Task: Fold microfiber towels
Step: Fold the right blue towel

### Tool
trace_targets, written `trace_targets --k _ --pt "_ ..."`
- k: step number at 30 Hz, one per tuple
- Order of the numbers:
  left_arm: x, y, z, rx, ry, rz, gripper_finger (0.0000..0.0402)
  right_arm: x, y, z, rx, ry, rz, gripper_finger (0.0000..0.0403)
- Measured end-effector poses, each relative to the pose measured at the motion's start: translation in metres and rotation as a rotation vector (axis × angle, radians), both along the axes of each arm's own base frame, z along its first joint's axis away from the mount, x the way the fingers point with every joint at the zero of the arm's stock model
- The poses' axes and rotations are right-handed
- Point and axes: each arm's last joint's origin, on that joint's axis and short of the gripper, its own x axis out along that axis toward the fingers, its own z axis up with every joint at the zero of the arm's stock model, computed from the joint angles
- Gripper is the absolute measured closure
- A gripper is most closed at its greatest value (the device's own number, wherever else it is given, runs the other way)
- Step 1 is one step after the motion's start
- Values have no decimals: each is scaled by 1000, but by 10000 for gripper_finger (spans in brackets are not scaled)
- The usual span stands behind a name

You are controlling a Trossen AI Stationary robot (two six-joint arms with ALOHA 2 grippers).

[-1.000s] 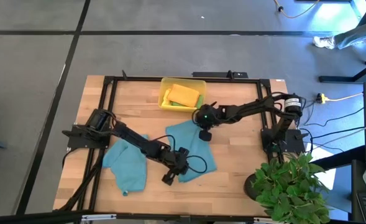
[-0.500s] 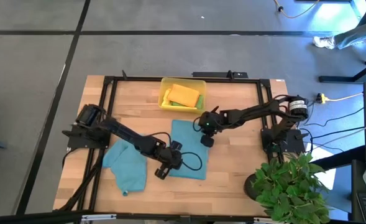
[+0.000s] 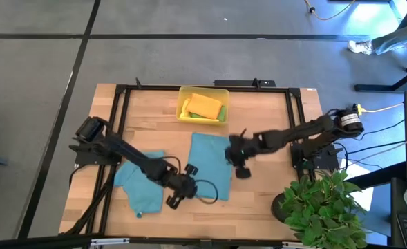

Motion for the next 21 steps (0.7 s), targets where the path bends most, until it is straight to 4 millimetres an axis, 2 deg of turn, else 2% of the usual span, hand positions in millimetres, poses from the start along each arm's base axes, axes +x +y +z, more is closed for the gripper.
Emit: trace_targets --k 2,6,9,13,16,19,21 --pt "-5 -11 -1 36 -15 -11 285 0 23 -3 -21 -27 113 278" --pt "-14 -28 -1 101 -61 6 276 -8 61 -24 -103 -36 253 236" --pt "-16 -41 5 64 -127 3 274 -14 81 -36 -186 -38 276 208" --pt "-24 -58 10 67 -184 -50 277 -19 101 -39 -273 -88 283 180" --pt "-23 -54 2 12 -221 -52 277 -21 114 -44 -288 -112 307 168" --pt "-27 -38 -15 -84 -237 -67 277 -22 122 -55 -292 -104 329 165" --pt "-30 -26 -19 -163 -289 -50 278 -23 126 -64 -300 -81 344 165"
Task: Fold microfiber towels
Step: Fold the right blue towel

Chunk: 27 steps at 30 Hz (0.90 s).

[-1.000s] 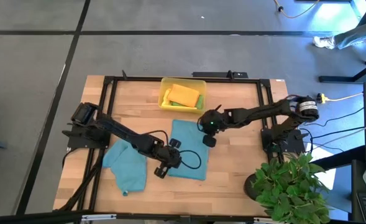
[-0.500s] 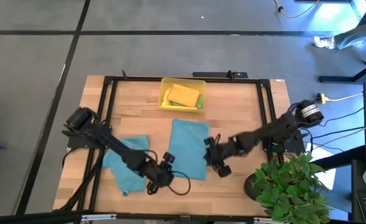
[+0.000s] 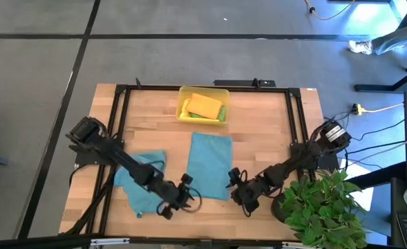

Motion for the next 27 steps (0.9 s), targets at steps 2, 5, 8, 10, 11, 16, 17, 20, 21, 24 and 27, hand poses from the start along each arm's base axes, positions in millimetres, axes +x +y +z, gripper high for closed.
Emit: trace_targets --k 2,5,8,10,11,16,17,20,21,24,27 --pt "-8 12 -1 -47 -59 13 278 0 2 -4 -6 0 -5 166" --pt "-19 27 -5 -109 -145 40 278 1 4 -9 -12 -4 -9 171" --pt "-28 39 -8 -193 -225 76 278 3 5 -10 -21 -35 -16 175" --pt "-33 44 -10 -233 -266 89 278 5 6 -10 -21 -50 -9 177" --pt "-35 46 -12 -247 -282 94 278 5 6 -10 -23 -59 -3 178" --pt "-42 48 -14 -274 -316 93 278 7 7 -9 -14 -79 -2 178" --pt "-42 48 -14 -277 -315 95 278 7 7 -9 -13 -83 -2 178" --pt "-42 48 -14 -286 -313 103 278 8 7 -9 -12 -88 0 184" --pt "-42 48 -14 -286 -313 103 278 8 7 -9 -12 -89 1 190" --pt "-42 49 -14 -286 -313 104 278 8 8 -9 -6 -95 1 221" --pt "-42 49 -15 -284 -309 104 278 10 9 -7 8 -118 -2 268"
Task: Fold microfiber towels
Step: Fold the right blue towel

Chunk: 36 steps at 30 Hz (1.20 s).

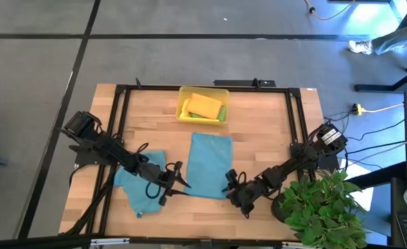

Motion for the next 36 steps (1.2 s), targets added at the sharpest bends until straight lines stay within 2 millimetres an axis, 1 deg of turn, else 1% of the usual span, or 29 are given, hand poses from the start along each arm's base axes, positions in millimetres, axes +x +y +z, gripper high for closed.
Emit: trace_targets --k 4,6,7,10,16,23,29,32,36 --pt "0 0 -1 3 6 0 278 2 1 2 23 -26 -8 343" --pt "-1 0 -2 38 11 -9 278 2 1 3 33 -37 -34 382" --pt "-1 0 -3 62 12 -15 278 3 0 3 27 -46 -55 391" --pt "-1 1 -4 76 21 -17 278 3 -2 4 24 -72 -137 392" --pt "1 5 -4 72 21 7 273 10 -14 10 121 -88 -274 398" --pt "6 7 -7 129 98 68 227 16 -30 30 195 -144 -360 401" --pt "12 -1 -4 194 178 90 195 21 -47 39 226 -171 -433 401" --pt "10 -6 -4 219 218 103 193 23 -54 41 239 -175 -467 401" --pt "6 -13 -6 191 251 127 192 24 -61 43 239 -168 -494 402"
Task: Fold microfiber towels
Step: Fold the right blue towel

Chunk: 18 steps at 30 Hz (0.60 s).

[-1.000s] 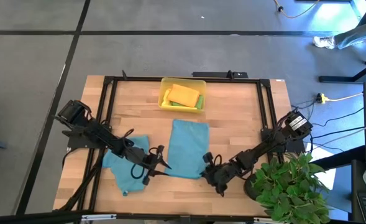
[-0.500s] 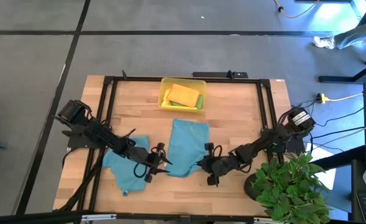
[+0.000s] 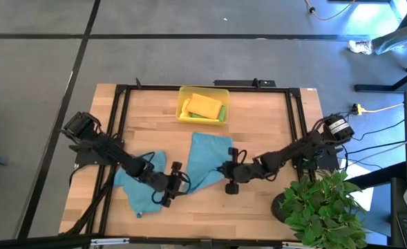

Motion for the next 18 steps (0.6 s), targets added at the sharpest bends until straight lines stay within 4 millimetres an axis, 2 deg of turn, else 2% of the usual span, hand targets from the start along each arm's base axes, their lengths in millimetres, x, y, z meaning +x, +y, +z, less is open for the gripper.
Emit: trace_targets --k 7,12,18 --pt "-6 -7 -1 -52 2 78 192 3 -8 0 14 0 -32 403" --pt "-4 -5 0 -119 -8 170 192 4 -12 0 26 2 -33 403" --pt "0 -8 4 -121 9 187 192 5 -13 0 35 5 -29 403"
